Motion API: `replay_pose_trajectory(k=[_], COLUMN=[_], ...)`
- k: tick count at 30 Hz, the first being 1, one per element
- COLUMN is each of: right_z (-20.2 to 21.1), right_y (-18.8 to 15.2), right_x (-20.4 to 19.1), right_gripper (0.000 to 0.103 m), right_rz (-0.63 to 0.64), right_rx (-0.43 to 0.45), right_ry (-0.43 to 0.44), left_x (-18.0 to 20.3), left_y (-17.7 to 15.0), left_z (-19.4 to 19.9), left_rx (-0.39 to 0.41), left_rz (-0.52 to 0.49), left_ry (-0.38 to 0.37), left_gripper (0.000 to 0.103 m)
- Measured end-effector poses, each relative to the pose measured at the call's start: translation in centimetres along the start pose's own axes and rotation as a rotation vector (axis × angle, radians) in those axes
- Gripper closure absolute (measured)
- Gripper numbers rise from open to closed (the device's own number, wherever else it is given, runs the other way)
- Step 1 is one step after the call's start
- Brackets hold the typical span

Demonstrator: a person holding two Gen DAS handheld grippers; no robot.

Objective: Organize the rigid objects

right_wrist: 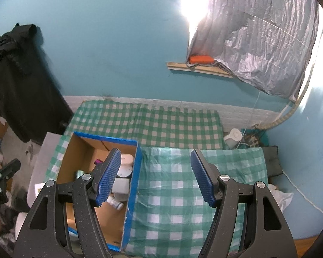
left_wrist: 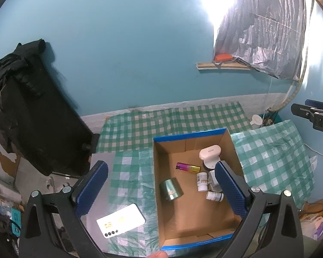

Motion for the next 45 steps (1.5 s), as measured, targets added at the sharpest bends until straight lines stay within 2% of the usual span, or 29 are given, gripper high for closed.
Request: replay_pose_trajectory(k=[16,45], right_z=[-0.04,-0.16], right_y=[0.02,0.26], right_x=[-0.26,-0.39], right_gripper=[0.036,0.036], right_rz=[0.001,0.009], right_rx=[-0.001,-0.010], right_ry=[-0.006,-0.008], left_x=[-0.58,-0.92], left_y=[-0.12,-0.01], left_z=[-0.34,-0.49], left_rx=[-0.030,-0.029], left_rz=[-0.004,0.011], left_ry=[-0.001,-0.001], left_gripper=[0.003,0.003])
Point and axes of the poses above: each gripper's, at about its wrist camera, not at the fingertips, and z roughly against the way its jaws point, x to its right, y to its top, the point moved 1 cm from there along -z, roughly the way its jaws point, and after that the axes turned 2 degrees about -y, right-handed, at the moved point
